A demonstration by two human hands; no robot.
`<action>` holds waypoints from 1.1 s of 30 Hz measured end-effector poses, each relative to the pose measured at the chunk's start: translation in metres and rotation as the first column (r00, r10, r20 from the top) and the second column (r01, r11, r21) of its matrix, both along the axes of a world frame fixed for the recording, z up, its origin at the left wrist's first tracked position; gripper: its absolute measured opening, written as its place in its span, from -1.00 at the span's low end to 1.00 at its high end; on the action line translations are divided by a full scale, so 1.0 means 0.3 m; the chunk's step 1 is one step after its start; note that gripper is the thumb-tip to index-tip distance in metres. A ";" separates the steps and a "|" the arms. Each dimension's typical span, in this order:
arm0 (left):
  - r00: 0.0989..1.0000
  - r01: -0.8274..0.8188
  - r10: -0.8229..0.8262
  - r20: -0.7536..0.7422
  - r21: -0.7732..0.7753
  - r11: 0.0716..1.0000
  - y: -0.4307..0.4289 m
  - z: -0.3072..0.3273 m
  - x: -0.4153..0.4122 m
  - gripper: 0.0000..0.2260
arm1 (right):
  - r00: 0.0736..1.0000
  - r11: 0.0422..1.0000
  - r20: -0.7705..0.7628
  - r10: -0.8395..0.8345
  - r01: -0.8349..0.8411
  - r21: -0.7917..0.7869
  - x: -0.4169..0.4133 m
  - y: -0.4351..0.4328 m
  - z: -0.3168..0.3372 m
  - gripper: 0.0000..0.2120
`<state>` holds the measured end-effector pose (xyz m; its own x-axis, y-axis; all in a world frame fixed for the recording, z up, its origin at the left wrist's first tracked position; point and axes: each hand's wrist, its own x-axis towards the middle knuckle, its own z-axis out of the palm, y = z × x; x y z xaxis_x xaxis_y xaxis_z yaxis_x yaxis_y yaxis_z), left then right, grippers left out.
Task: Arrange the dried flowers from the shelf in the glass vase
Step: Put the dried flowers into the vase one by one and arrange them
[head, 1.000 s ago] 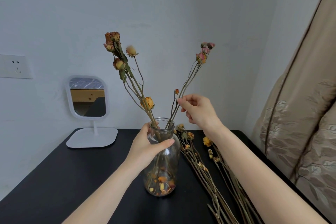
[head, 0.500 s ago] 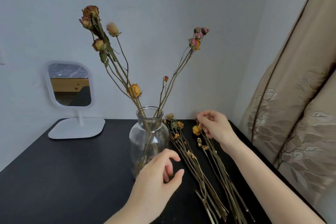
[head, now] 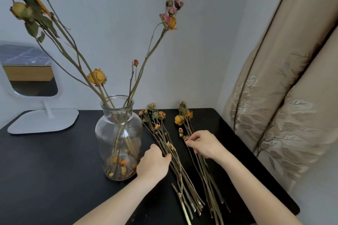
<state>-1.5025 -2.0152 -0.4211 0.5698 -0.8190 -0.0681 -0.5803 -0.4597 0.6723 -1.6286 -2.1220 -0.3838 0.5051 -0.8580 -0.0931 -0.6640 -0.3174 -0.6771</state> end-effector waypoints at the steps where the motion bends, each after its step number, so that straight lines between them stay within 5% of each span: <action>1: 1.000 -0.009 0.009 -0.001 0.016 1.000 -0.011 -0.004 0.002 -0.75 | 1.000 1.000 -0.019 0.023 -0.023 0.008 0.015 0.002 -0.003 -0.90; 12: 0.967 -0.091 0.086 -0.239 -0.006 0.996 -0.082 -0.057 0.025 -0.78 | 0.926 0.989 -0.347 0.150 -0.136 0.064 0.157 0.012 -0.009 -0.70; 18: 0.901 -0.161 0.125 -0.416 -0.051 0.986 -0.103 -0.081 0.023 -0.83 | 0.937 0.989 -0.324 0.128 -0.097 0.112 0.153 0.011 -0.010 -0.73; 33: 0.913 -0.127 0.069 -0.401 -0.118 0.985 -0.101 -0.056 0.022 -0.80 | 0.971 0.993 -0.229 0.069 -0.044 0.113 0.123 -0.017 -0.020 -0.72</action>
<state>-1.4959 -2.0453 -0.4380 0.5977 -0.7780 -0.1936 -0.2116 -0.3860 0.8979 -1.5918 -2.1272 -0.3897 0.5062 -0.8075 -0.3030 -0.7901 -0.2933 -0.5383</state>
